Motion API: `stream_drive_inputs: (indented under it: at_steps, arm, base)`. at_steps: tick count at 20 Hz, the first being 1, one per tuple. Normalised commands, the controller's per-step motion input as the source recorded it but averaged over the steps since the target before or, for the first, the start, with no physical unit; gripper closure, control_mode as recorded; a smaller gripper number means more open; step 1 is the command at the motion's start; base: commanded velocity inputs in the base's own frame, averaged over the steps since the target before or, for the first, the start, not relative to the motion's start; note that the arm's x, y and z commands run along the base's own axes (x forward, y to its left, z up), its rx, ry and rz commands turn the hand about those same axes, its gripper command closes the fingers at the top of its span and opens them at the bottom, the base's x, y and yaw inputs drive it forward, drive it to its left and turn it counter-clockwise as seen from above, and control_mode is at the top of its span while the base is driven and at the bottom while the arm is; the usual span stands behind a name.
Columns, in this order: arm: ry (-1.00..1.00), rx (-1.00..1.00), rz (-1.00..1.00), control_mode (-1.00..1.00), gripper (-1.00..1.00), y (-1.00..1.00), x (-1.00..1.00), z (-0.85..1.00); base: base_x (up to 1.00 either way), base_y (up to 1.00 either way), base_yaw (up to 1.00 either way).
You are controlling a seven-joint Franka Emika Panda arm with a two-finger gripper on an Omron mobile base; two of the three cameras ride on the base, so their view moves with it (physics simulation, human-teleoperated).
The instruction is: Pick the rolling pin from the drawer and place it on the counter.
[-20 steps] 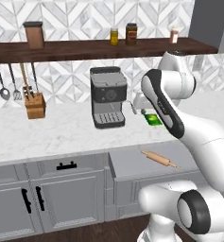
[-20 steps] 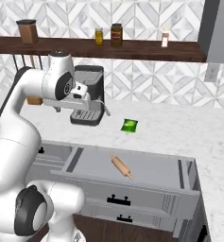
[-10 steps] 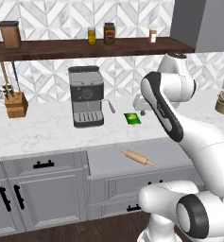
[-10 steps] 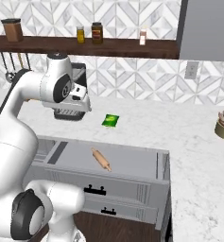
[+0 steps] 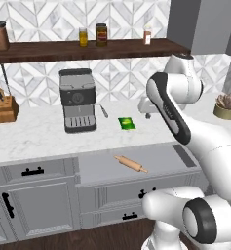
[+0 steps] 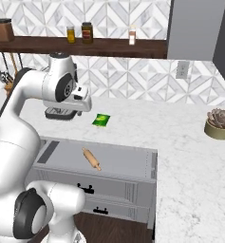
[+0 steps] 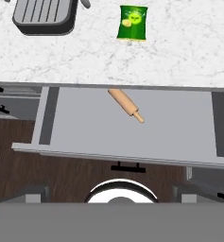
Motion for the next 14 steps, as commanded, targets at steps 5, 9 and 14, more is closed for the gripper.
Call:
stream_drive_inputs:
  at_steps: [5, 9, 14]
  arm:
    - [0.0, 0.0, 0.0, 1.0, -1.0, 0.0, 0.0, 0.0]
    - [0.0, 0.0, 0.0, -1.0, -1.0, 0.0, 0.0, 0.0]
    - [0.0, 0.0, 0.0, -1.0, -1.0, 0.05, 0.22, -0.24]
  base:
    - [0.0, 0.0, 0.0]
    - [0.0, 0.0, 0.0]
    - [0.0, 0.0, 0.0]
